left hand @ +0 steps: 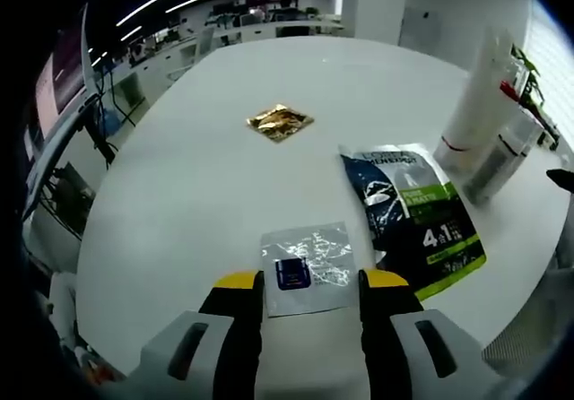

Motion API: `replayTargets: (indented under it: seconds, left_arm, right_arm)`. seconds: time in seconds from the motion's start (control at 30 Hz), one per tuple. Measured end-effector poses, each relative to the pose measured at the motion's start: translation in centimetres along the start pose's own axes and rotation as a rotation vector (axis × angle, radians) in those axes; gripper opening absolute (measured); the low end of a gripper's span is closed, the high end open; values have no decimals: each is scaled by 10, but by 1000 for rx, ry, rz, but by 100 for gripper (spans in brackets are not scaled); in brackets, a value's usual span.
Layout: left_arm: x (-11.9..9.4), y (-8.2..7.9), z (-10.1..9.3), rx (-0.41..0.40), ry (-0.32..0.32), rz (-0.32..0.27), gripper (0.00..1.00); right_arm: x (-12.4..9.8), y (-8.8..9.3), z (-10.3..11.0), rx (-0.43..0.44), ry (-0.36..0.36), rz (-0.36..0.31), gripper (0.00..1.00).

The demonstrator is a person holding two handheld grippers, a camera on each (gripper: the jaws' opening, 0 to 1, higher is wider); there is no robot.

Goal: Arrange the skincare products in the storage area until every visible bottle or jar stands upright without overlapping.

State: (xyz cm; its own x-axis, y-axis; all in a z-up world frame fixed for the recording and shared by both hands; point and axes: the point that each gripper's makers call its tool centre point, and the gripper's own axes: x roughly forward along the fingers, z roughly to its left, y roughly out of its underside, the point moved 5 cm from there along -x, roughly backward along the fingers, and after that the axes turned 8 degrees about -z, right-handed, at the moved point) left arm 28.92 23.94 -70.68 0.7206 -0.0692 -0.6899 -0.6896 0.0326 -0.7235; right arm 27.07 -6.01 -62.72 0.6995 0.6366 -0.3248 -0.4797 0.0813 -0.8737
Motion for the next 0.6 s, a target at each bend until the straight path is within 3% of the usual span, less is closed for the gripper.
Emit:
replayTargets:
  seconds: [0.37, 0.6]
  left_arm:
    - [-3, -3, 1, 10, 13, -9, 47]
    - [-5, -6, 0, 46, 57, -12, 57]
  right_arm:
    - [-3, -4, 1, -9, 6, -12, 99]
    - [-6, -5, 3, -14, 7, -16, 99]
